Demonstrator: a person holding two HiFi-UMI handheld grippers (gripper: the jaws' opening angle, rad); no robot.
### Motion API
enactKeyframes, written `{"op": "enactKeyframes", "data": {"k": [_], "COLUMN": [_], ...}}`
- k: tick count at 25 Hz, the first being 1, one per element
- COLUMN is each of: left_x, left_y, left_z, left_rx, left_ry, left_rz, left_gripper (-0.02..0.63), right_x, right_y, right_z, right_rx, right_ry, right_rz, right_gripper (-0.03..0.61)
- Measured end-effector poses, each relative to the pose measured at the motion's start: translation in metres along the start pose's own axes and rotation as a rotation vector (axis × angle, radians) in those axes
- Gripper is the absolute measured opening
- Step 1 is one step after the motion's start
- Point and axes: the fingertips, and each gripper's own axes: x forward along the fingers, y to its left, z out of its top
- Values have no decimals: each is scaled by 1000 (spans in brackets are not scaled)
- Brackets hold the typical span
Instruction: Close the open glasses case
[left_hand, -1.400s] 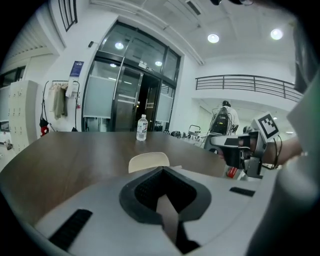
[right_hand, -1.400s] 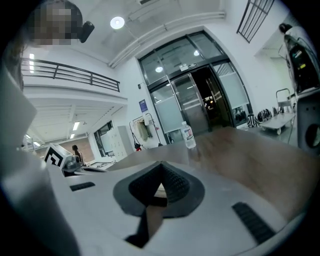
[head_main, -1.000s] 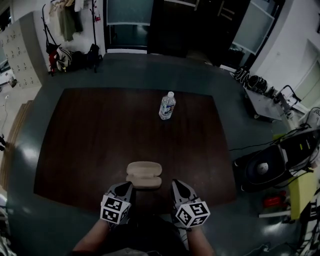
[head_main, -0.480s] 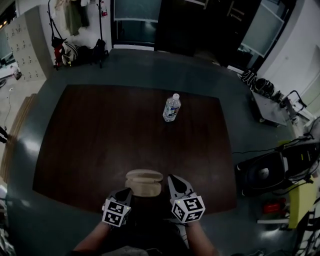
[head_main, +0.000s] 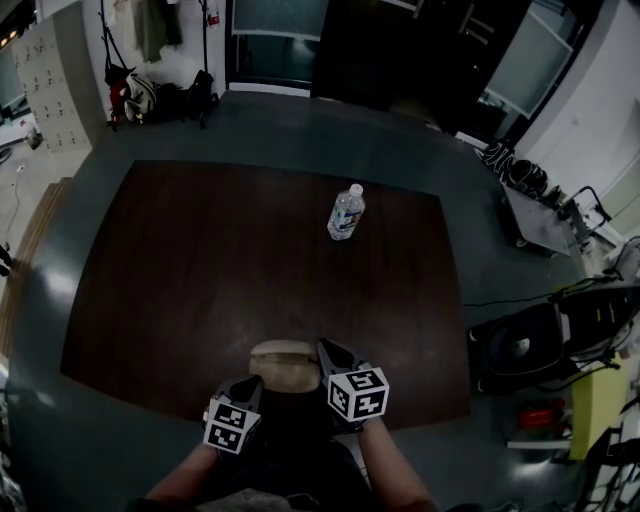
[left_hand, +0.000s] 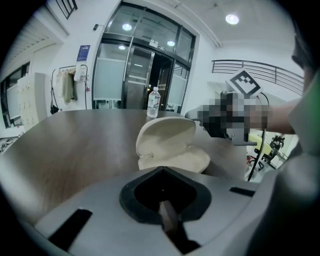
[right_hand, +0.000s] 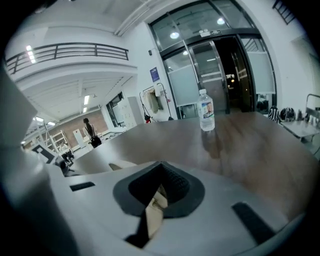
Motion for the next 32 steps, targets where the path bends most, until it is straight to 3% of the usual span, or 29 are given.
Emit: {"op": "enactKeyframes", "data": {"k": [5,11,22,32], "left_x": [-20,-37,-31,-16], "left_y": [15,23,10,3], "left_z": [19,38,13,-1], "left_rx": [-13,4,38,58], "left_ry": [-76,-141,-82,-13], "left_rz": [57,57,24,28], "left_gripper": [-3,-3,-3,-3], "right_x": [-8,-28,-38,-39], "right_y": [8,26,40,38], "right_z": [-10,-35,-80,-84], "right_rx": [-20,-6,40,66], "right_ry": [24,48,110,103], "right_rz": [17,43,7,2], "right_gripper": [-11,-11,-11,-11]}}
